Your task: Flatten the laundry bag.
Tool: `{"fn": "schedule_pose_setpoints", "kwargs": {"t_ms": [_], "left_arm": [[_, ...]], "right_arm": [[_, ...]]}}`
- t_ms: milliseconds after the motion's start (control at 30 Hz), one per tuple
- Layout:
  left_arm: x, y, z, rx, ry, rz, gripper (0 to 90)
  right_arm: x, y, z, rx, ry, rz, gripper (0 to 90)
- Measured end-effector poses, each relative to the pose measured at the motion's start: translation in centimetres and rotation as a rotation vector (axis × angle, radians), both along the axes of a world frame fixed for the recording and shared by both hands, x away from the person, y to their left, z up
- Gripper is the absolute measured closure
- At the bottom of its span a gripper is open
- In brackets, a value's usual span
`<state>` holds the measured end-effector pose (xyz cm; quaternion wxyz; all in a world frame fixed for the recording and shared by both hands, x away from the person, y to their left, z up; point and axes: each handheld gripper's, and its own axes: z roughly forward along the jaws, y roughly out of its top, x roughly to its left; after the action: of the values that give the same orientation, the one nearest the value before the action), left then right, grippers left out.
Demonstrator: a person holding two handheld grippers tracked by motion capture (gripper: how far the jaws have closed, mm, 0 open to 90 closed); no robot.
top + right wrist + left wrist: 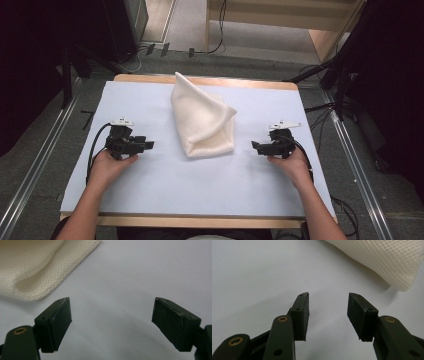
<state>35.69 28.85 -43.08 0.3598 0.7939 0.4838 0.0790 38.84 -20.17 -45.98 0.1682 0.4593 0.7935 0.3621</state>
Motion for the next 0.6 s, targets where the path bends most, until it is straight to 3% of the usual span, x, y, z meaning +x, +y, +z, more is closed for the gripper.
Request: {"fn": "schedule_pose_setpoints", "kwargs": {"t_ms": [133,300,367,467,600], "left_arm": [[-0.05,-0.02,0.2,-0.015,0.003,-0.016,55.5],[0.09,-0.22,0.42,-0.027,0.016,-0.014,55.9],[0.12,-0.35,0.42,-0.01,0.018,-0.032,53.3],[0.32,-0.5,0.26,-0.016,0.033,-0.042,43.8],[0.32,-0.66,0.32,-0.013,0.023,-0.048,40.4]], "right_arm": [[-0.11,0.27,0.13,0.007,-0.003,0.028,19.3],[-0.44,0.6,0.55,0.027,0.002,0.072,35.3],[-0.55,0.68,0.71,0.036,0.001,0.078,37.9],[-0.64,0.69,0.81,0.032,0.002,0.089,40.0],[-0.65,0.6,0.81,0.05,0.022,0.094,41.6]]}}
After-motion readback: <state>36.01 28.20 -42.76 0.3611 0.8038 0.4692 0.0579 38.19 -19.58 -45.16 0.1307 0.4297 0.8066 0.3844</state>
